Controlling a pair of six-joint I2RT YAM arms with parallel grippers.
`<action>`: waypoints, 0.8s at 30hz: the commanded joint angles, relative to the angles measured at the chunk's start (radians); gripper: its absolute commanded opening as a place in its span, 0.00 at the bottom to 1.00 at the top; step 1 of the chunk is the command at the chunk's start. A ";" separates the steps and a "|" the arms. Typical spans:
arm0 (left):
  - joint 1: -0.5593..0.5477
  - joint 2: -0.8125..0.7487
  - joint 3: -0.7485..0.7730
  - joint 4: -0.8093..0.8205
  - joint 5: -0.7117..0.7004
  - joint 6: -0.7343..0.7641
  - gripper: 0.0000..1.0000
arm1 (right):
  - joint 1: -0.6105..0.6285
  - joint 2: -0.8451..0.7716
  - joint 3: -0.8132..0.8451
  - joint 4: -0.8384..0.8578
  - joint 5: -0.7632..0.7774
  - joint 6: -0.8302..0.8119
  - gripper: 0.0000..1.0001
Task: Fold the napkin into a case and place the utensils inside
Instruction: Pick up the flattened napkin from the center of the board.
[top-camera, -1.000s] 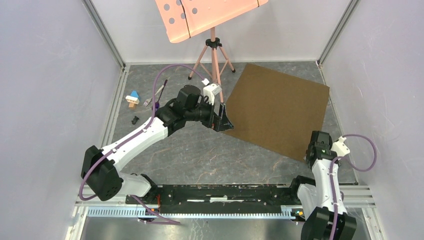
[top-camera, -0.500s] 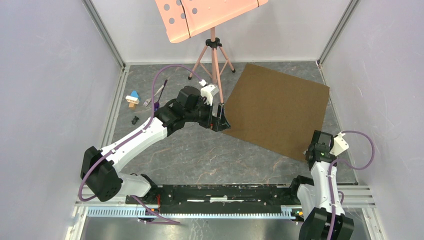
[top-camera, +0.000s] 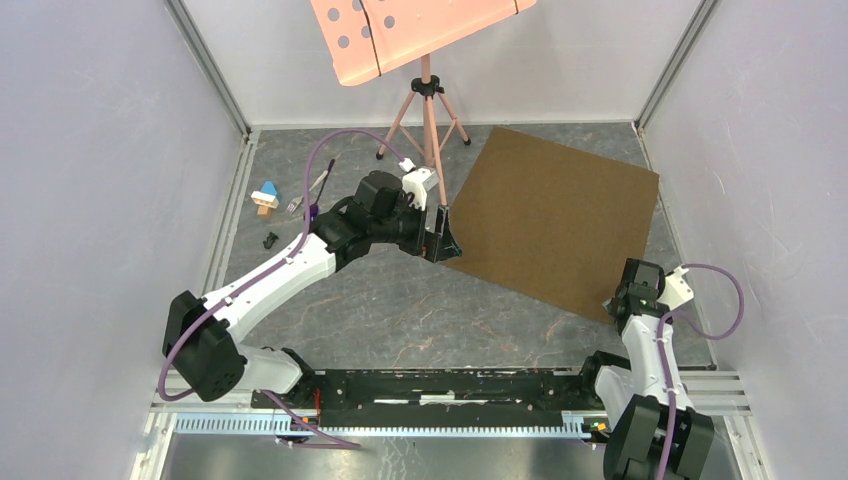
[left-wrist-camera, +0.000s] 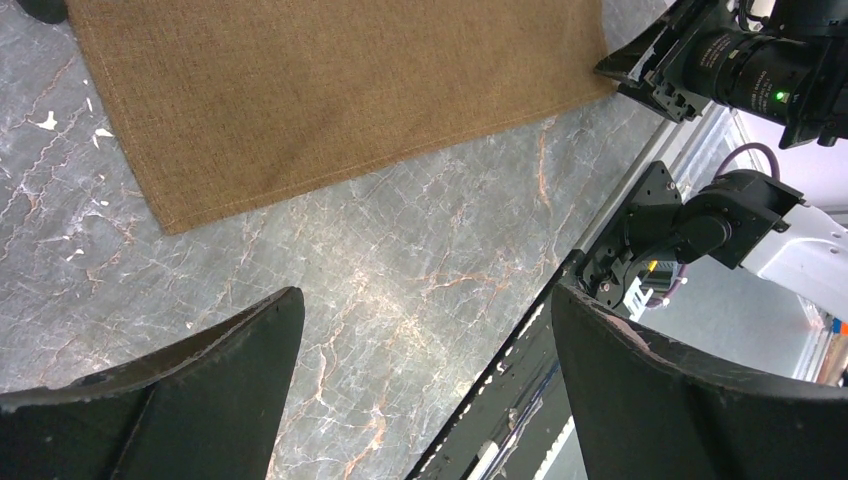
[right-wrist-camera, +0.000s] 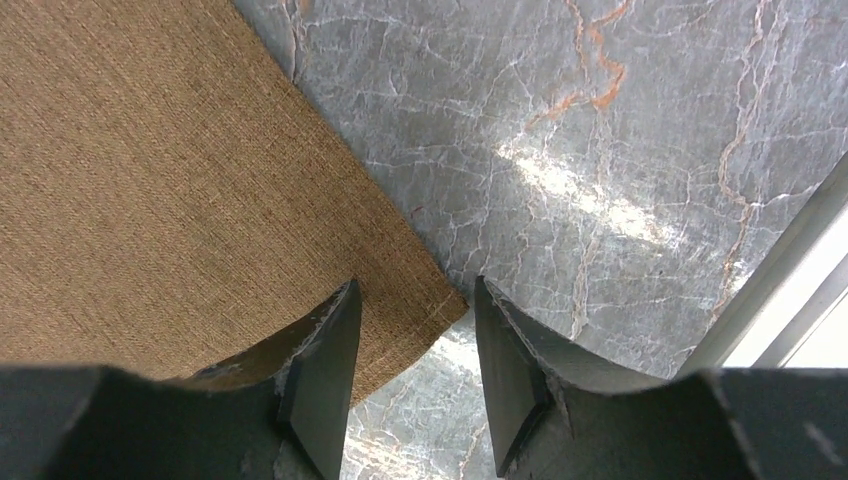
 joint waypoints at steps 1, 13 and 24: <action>0.000 0.006 0.036 0.025 0.016 0.025 0.99 | -0.005 0.021 -0.025 0.012 0.025 0.060 0.52; 0.002 -0.021 0.036 0.020 0.020 0.042 0.99 | -0.005 0.110 -0.028 -0.029 0.064 0.090 0.50; 0.009 0.001 0.040 0.042 0.048 0.050 0.99 | 0.048 0.006 0.049 -0.137 0.077 0.046 0.66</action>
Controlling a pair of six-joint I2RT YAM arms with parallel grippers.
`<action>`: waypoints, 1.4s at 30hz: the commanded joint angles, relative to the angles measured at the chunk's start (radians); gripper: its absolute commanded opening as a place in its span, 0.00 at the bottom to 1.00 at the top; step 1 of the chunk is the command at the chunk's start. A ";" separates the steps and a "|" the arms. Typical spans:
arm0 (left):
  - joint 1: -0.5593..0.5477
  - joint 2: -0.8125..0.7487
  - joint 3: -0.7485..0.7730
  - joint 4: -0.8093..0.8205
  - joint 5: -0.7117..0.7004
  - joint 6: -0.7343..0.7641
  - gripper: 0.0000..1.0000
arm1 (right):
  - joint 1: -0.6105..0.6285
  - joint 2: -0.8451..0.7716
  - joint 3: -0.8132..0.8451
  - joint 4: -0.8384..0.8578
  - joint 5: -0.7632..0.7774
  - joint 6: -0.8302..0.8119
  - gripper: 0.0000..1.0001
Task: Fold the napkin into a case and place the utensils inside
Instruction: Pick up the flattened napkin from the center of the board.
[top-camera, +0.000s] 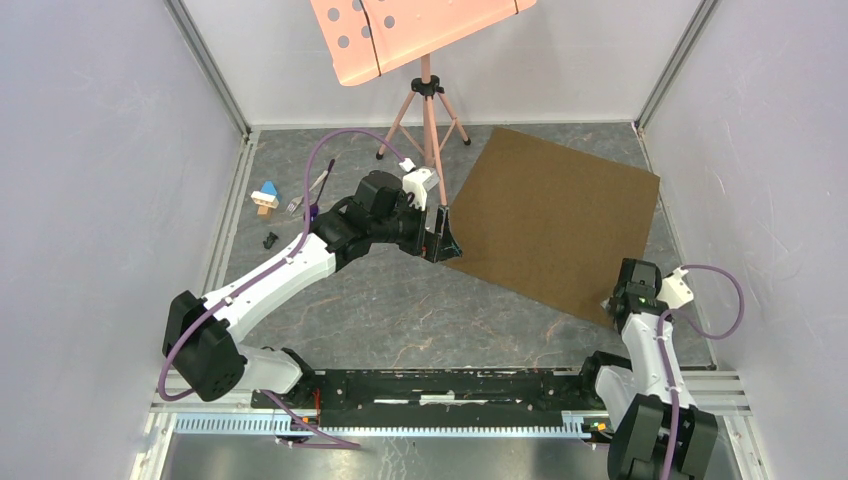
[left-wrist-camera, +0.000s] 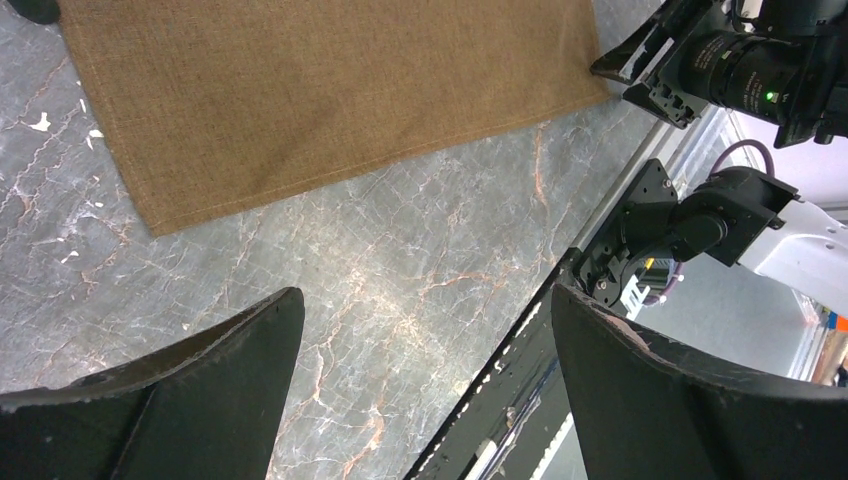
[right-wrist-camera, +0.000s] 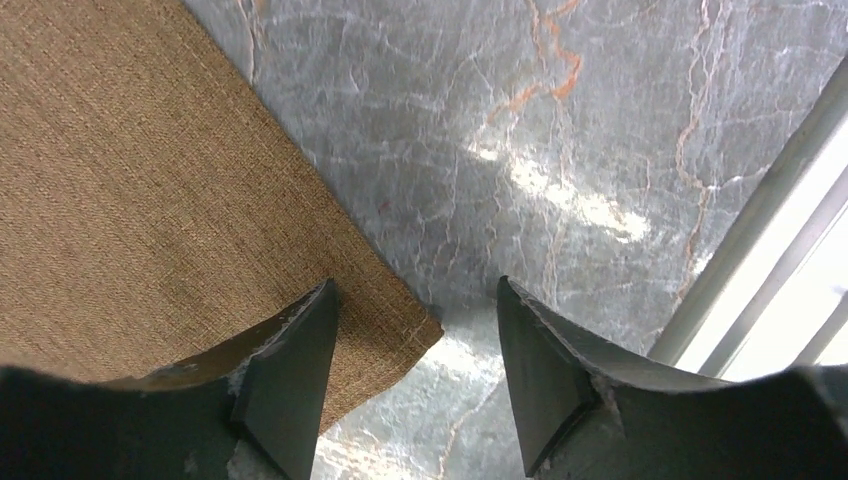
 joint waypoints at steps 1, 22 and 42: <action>0.008 0.003 0.040 0.047 0.043 0.045 0.99 | 0.034 -0.010 0.055 -0.138 0.013 0.021 0.66; 0.017 0.001 0.024 0.069 0.079 0.035 0.99 | 0.134 0.153 0.117 -0.149 0.011 0.186 0.61; 0.026 0.064 0.024 0.016 0.027 -0.045 1.00 | 0.138 0.064 0.027 -0.080 0.097 0.114 0.00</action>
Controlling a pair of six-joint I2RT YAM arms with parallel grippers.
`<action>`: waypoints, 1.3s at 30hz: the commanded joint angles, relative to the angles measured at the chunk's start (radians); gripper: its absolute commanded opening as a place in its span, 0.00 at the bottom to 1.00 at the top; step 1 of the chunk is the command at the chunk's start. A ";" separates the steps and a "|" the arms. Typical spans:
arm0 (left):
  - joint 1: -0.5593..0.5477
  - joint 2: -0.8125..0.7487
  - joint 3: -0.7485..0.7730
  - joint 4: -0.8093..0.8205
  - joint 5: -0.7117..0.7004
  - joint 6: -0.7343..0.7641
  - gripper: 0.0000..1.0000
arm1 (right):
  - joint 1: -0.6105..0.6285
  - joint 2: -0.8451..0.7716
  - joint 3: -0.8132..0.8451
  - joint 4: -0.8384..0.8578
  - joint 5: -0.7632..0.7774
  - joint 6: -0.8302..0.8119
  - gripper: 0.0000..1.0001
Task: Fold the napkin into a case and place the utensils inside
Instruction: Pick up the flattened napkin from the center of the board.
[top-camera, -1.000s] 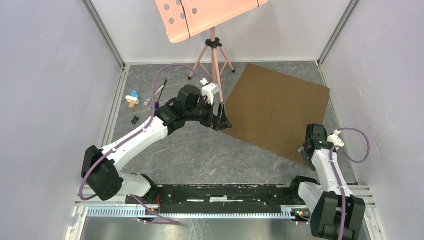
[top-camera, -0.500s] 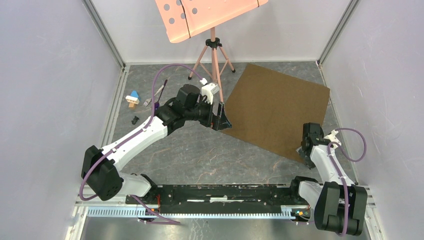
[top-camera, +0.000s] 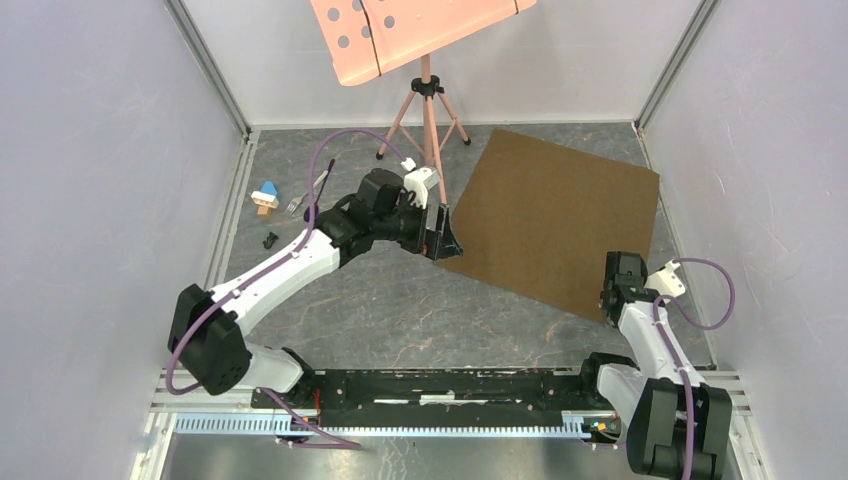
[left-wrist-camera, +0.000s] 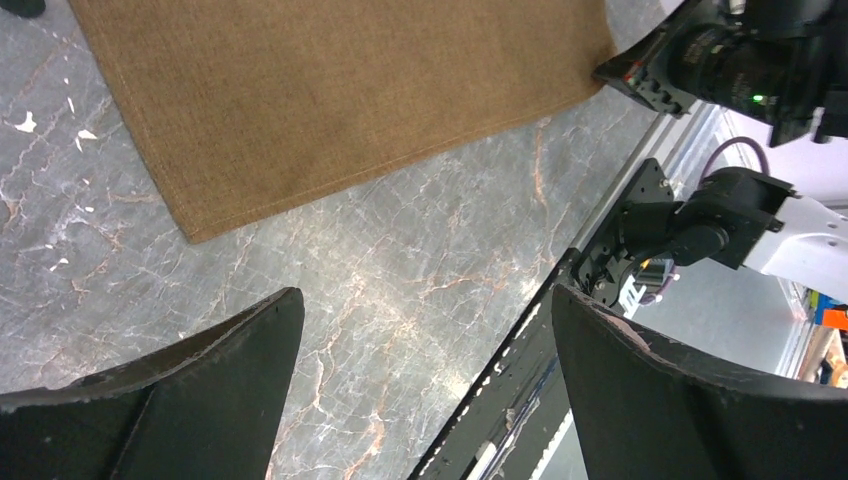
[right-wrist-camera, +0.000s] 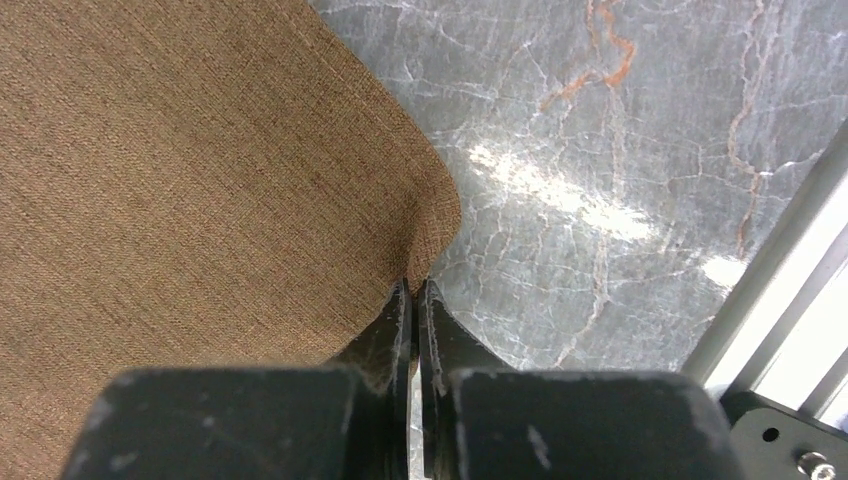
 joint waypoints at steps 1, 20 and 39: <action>0.006 0.047 0.025 -0.010 -0.010 -0.049 1.00 | 0.003 -0.047 -0.002 -0.078 0.024 -0.041 0.00; 0.016 0.363 0.309 -0.582 -0.530 -0.610 0.96 | 0.007 -0.282 0.058 -0.084 -0.027 -0.203 0.00; -0.085 0.648 0.436 -0.607 -0.631 -1.041 0.64 | 0.007 -0.244 0.023 -0.014 -0.084 -0.291 0.00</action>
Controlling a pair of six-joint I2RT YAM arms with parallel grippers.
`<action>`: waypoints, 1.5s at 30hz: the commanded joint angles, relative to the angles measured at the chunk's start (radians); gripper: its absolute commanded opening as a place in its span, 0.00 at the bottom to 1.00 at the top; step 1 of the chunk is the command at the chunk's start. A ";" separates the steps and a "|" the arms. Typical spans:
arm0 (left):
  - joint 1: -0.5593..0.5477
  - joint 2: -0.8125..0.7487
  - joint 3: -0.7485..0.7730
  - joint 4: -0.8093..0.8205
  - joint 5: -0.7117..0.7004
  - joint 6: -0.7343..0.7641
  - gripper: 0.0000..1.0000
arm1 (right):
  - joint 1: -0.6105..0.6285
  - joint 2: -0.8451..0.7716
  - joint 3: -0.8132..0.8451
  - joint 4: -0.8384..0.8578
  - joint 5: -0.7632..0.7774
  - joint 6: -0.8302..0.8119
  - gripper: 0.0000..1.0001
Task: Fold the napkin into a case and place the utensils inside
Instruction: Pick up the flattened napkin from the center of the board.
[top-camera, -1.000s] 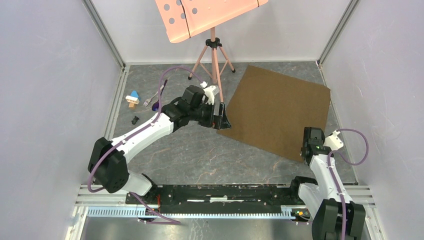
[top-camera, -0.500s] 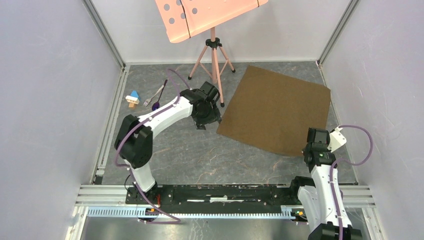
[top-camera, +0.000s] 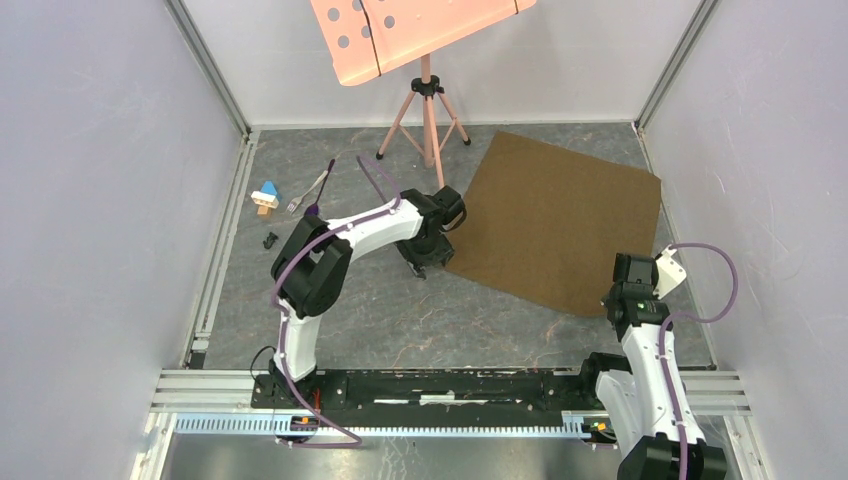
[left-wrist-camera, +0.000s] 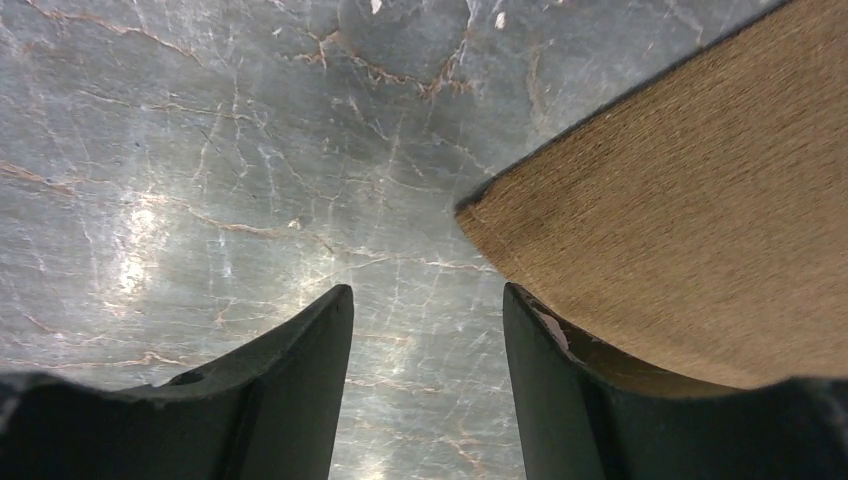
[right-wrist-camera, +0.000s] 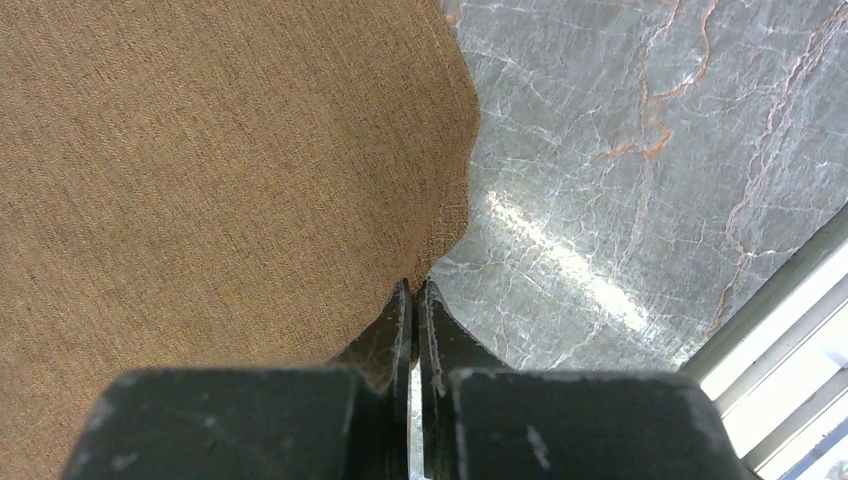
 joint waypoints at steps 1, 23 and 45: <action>-0.003 0.027 0.072 -0.013 -0.064 -0.095 0.65 | 0.005 0.008 -0.009 0.044 0.013 -0.028 0.00; -0.007 0.206 0.236 -0.079 -0.103 -0.084 0.57 | 0.004 0.017 -0.005 0.059 0.034 -0.044 0.00; 0.001 -0.348 -0.075 0.402 0.186 0.365 0.02 | 0.005 -0.378 0.373 -0.149 -0.094 -0.217 0.00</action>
